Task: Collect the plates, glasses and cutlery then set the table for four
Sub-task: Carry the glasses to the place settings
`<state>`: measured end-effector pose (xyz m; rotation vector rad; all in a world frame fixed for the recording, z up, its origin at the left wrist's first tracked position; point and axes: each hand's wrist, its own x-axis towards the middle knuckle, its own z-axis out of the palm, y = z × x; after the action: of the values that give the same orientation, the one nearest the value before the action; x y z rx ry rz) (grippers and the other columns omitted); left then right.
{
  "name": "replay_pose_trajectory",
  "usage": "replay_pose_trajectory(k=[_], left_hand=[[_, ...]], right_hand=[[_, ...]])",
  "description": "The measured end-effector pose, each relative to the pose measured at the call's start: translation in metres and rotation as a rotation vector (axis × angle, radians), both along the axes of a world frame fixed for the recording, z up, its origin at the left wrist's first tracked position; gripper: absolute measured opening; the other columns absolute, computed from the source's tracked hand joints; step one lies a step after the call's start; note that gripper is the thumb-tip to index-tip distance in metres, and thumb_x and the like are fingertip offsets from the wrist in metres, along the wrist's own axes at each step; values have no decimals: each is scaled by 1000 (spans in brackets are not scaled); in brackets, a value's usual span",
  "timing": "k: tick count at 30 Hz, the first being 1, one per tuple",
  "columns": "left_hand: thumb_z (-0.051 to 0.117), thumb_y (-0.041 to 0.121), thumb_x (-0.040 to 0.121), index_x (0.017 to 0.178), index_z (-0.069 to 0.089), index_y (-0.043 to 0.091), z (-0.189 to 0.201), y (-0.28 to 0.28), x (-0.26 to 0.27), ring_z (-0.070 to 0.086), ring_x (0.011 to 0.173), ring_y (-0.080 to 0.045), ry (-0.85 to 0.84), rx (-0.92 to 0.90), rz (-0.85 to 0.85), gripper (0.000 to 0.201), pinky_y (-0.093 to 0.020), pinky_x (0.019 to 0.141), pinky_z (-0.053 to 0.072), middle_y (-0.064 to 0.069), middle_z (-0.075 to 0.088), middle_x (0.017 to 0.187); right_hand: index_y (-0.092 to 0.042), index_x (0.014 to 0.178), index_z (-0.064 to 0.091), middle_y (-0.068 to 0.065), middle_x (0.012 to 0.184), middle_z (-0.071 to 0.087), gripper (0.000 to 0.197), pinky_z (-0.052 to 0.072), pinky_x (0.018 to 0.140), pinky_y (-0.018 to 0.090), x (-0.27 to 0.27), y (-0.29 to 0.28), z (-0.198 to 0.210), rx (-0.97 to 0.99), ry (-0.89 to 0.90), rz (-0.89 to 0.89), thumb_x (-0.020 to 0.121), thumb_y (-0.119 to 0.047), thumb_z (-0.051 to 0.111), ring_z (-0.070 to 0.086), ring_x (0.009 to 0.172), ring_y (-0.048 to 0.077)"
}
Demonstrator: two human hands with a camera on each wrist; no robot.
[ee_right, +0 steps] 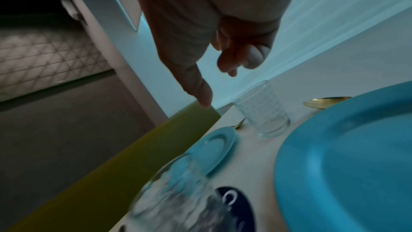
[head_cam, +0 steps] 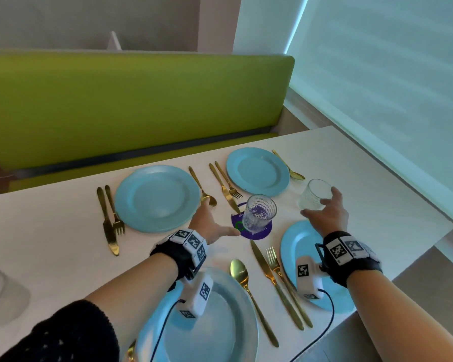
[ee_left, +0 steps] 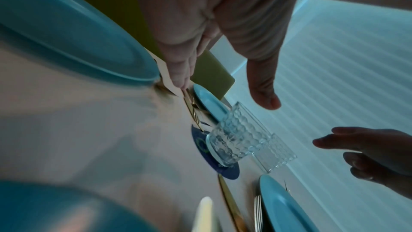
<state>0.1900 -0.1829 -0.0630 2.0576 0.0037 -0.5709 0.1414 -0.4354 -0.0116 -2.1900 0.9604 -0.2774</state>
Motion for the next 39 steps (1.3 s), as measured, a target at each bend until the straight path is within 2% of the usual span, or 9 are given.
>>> replay_pose_trajectory(k=[5,11,18,21,24,28,32,35,39], left_hand=[[80,33,70,141,31,8,15,87,-49,53,117,-20,4,-124,66,89,-30,98,41,-3,50,129],[72,32,79,96,52,14,10,204,-115,56,67,-11,193,-98,-139,31,-21,58,46,1,59,80],[72,45,75,63,56,14,-2,355,-152,51,41,-5,454,381,-215,37,-16,46,37,5,65,58],[69,53,74,104,64,8,-7,408,-153,67,93,-17,421,631,-107,54,-25,79,49,-8,67,117],[74,54,68,138,32,0,-22,446,-159,46,130,-27,337,595,252,97,-30,103,41,-14,43,142],[87,36,58,141,30,5,-39,465,-153,40,133,-29,136,316,516,105,-38,108,36,-13,38,143],[94,38,36,142,28,17,-52,461,-139,43,132,-28,46,88,550,126,-44,108,39,-7,42,143],[92,18,51,147,23,17,-57,454,-135,39,136,-26,13,57,557,119,-39,113,32,-6,39,147],[93,27,45,138,36,17,-62,449,-132,50,126,-28,-8,19,592,109,-40,108,40,-8,51,136]], right_hand=[[-18,134,43,5,118,64,61,46,86,32,-37,109,18,-38,-106,75,79,-11,69,62,98,25],[-14,125,55,8,111,66,53,39,60,10,-64,259,6,14,86,469,76,-11,74,61,94,18],[-15,122,57,-1,97,62,55,47,66,19,-67,411,-29,257,303,663,72,-17,79,56,76,12],[-15,129,50,5,114,61,63,44,60,14,-68,454,-40,287,352,713,73,-18,79,55,82,15],[-18,138,38,6,133,53,78,51,79,23,-67,483,-51,272,380,752,72,-21,80,58,97,19],[-19,147,22,4,143,45,100,38,105,30,-65,509,-67,210,360,789,68,-26,83,45,129,20],[-20,147,21,3,142,45,106,35,106,28,-61,526,-80,218,276,796,63,-26,86,42,131,21],[-20,146,23,3,140,49,106,36,105,25,-58,534,-87,221,230,777,62,-27,87,45,130,20],[-18,138,35,3,132,55,90,41,99,23,-55,534,-91,175,191,768,64,-28,85,51,123,20]])
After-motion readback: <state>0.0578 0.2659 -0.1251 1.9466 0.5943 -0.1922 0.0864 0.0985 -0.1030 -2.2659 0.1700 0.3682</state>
